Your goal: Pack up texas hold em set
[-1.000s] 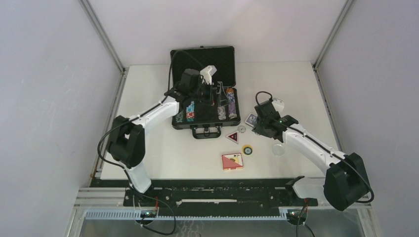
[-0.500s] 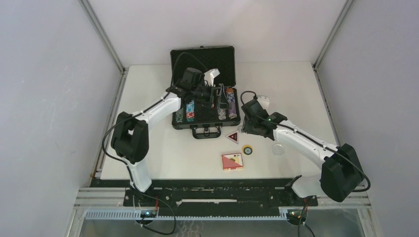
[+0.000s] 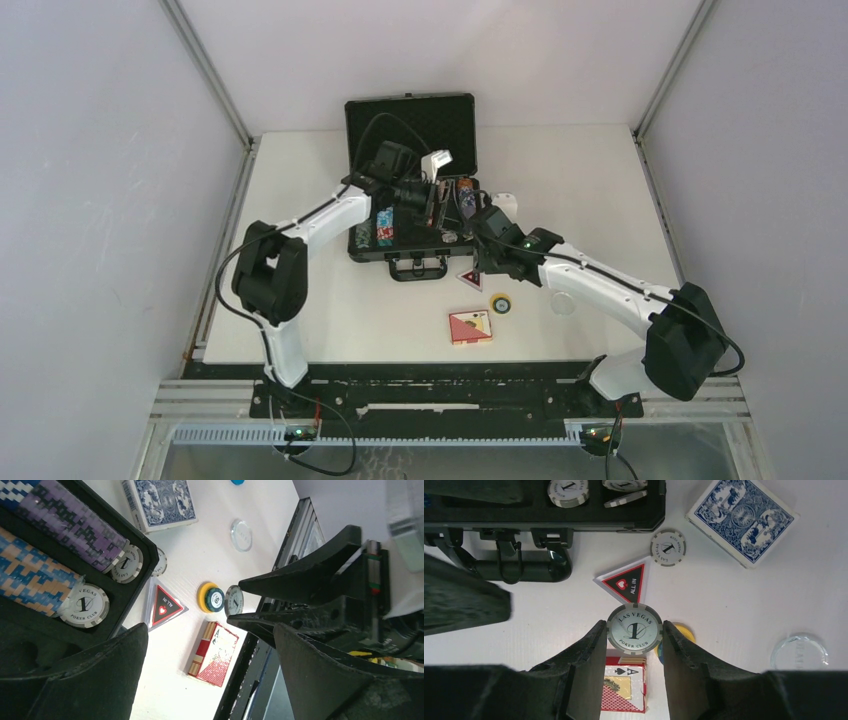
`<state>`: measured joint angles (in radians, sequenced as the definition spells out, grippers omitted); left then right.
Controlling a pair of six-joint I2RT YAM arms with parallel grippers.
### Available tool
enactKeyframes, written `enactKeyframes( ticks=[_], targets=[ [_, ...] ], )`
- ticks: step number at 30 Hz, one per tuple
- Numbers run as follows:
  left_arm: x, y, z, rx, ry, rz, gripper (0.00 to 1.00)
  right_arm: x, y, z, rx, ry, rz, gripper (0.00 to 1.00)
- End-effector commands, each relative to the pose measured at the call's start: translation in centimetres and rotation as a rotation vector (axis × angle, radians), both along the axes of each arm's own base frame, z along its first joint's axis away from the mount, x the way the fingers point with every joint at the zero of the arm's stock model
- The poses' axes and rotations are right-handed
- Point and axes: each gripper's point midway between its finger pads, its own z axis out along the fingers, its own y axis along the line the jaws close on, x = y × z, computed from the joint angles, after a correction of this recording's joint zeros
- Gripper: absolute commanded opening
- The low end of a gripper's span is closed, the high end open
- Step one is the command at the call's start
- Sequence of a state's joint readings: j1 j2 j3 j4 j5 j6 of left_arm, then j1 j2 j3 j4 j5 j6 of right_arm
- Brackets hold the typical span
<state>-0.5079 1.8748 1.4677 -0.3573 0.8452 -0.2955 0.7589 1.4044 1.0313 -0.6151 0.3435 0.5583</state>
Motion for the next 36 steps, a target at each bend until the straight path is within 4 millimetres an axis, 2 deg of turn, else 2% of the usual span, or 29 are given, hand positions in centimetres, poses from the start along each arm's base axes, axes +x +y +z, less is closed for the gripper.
enactKeyframes(
  ticks=[1, 16, 23, 31, 36],
  targets=[
    [-0.4, -0.7, 1.8, -0.059, -0.011, -0.089, 1.0, 1.3, 1.2, 2.6, -0.009, -0.091, 0.051, 0.41],
    [-2.9, -1.3, 0.6, -0.058, 0.121, -0.183, 0.91, 1.1, 2.9, 3.4, -0.045, -0.139, 0.14, 0.41],
    [-3.7, -1.5, -0.6, -0.035, 0.153, -0.204, 0.9, 0.9, 3.6, 4.1, -0.051, -0.16, 0.168, 0.42],
    [-4.9, -1.8, -0.6, -0.039, 0.171, -0.254, 0.89, 1.0, 4.0, 4.6, -0.059, -0.175, 0.184, 0.41],
    [-5.2, -2.2, -0.9, -0.045, 0.197, -0.268, 0.82, 1.0, 4.4, 4.7, -0.059, -0.181, 0.193, 0.41]
  ],
)
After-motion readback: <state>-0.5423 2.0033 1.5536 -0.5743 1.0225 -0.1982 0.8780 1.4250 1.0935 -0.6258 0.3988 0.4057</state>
